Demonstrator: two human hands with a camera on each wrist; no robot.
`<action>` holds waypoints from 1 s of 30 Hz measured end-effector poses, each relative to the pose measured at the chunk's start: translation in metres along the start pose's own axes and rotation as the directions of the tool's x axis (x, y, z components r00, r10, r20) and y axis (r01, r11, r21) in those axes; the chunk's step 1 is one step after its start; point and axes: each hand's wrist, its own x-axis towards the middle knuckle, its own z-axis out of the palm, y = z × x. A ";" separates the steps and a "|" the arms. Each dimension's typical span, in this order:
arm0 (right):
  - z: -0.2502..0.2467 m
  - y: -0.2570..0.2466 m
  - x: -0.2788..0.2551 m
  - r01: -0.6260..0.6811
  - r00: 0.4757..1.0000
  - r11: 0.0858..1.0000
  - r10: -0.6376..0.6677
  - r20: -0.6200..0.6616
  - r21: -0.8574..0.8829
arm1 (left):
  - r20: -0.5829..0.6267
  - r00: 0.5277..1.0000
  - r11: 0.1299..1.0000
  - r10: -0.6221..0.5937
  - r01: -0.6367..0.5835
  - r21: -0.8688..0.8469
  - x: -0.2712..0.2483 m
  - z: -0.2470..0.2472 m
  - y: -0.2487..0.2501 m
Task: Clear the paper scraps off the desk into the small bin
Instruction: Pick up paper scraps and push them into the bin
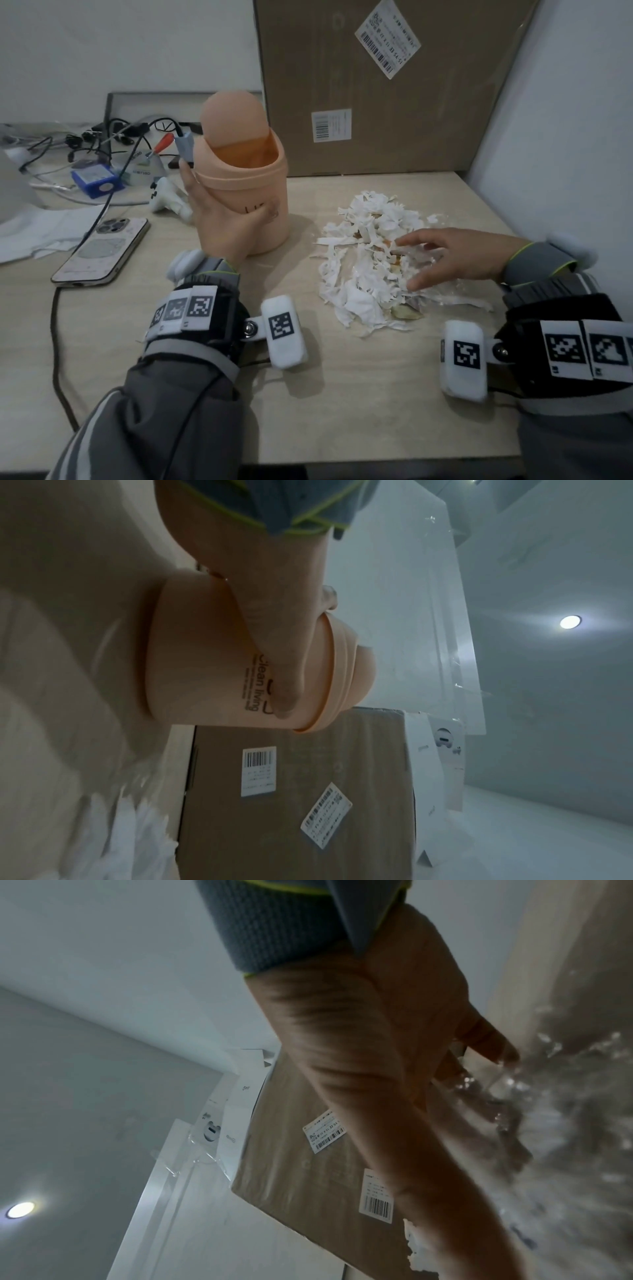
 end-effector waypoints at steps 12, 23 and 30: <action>0.001 0.008 0.011 0.058 0.931 0.998 -0.043 -0.363 0.033 | 0.083 0.995 0.992 0.054 -0.045 -0.114 -0.010 0.013 0.010; 0.000 0.004 0.014 0.227 0.748 0.902 0.080 -0.658 0.367 | 0.143 0.988 0.981 0.065 -0.037 -0.192 -0.015 0.022 0.009; 0.004 0.010 0.022 0.315 0.716 0.737 0.229 -0.659 0.598 | 0.180 0.982 0.979 0.054 -0.017 -0.204 -0.016 0.025 0.009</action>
